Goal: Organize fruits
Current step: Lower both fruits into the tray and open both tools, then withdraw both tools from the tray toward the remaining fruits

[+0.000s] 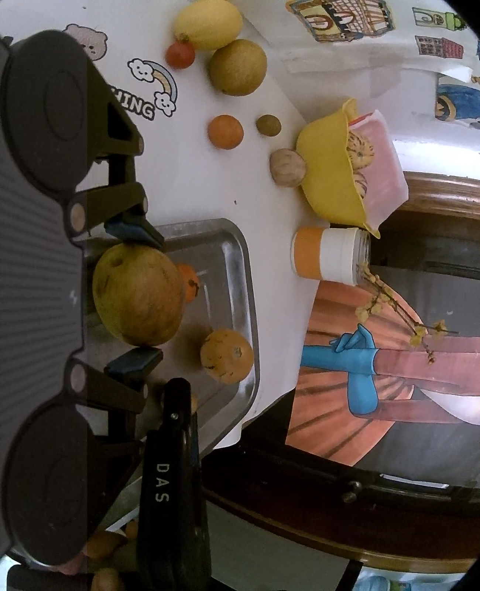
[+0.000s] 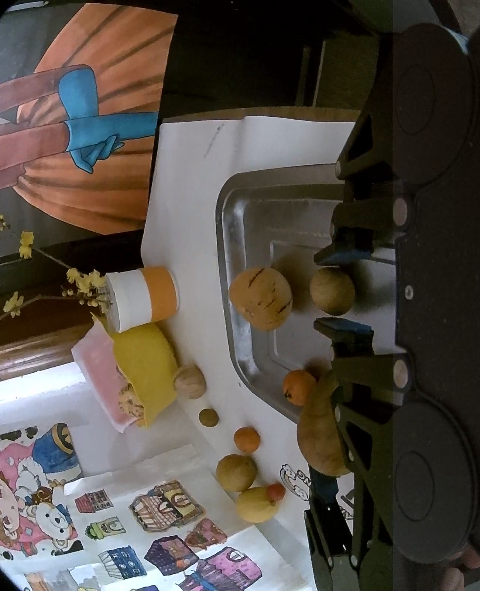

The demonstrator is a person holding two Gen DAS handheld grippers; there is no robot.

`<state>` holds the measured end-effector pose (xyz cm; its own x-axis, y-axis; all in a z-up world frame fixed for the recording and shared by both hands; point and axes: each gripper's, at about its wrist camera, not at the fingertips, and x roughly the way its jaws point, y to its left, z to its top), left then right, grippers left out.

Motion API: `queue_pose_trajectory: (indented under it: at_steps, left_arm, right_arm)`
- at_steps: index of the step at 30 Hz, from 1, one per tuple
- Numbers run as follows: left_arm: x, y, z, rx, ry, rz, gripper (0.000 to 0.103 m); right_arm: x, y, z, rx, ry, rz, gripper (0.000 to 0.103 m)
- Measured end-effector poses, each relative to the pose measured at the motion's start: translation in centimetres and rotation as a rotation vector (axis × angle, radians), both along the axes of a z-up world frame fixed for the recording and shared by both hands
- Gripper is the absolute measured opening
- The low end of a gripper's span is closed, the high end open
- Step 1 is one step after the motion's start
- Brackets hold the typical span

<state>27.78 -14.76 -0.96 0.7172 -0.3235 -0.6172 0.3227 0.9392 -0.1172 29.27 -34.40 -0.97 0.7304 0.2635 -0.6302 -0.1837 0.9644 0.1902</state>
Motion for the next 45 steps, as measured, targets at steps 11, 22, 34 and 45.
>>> queue_pose_trajectory:
  at_steps: [11,22,34,45]
  left_arm:
    - [-2.9,2.5,2.5,-0.084,-0.048,0.032,0.086]
    - [-9.4,5.8,5.6,-0.120,-0.092,0.057,0.102]
    - [-15.7,11.2,5.2,-0.040,-0.012,0.092,0.102]
    - [-17.0,17.6,5.3,0.072,0.043,0.222,0.102]
  right_arm:
    - [-3.4,-0.8,2.8,0.016,-0.058,-0.035,0.072]
    - [-11.6,0.1,5.6,-0.027,-0.106,-0.022,0.102]
    - [-18.9,5.2,5.3,-0.135,0.049,0.117,0.102]
    - [-19.5,13.4,6.2,-0.121,0.179,0.293,0.102]
